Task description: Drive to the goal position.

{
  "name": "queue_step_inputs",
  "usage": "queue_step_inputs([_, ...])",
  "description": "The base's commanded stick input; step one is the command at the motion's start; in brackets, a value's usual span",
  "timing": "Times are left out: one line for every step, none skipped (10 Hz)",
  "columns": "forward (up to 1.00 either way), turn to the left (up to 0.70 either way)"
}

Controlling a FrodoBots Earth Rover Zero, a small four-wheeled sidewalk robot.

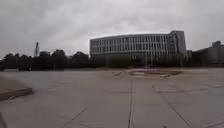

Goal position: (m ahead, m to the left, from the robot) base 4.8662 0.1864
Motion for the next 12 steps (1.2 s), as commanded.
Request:
queue_step_inputs([1.00,0.00])
queue_step_inputs([1.00,0.00])
queue_step_inputs([1.00,0.00])
queue_step_inputs([1.00,0.00])
queue_step_inputs([1.00,0.00])
queue_step_inputs([1.00,0.00])
queue_step_inputs([1.00,-0.14])
queue_step_inputs([1.00,-0.29])
queue_step_inputs([1.00,-0.40])
queue_step_inputs([1.00,-0.40])
queue_step_inputs([1.00,-0.32])
queue_step_inputs([1.00,0.00])
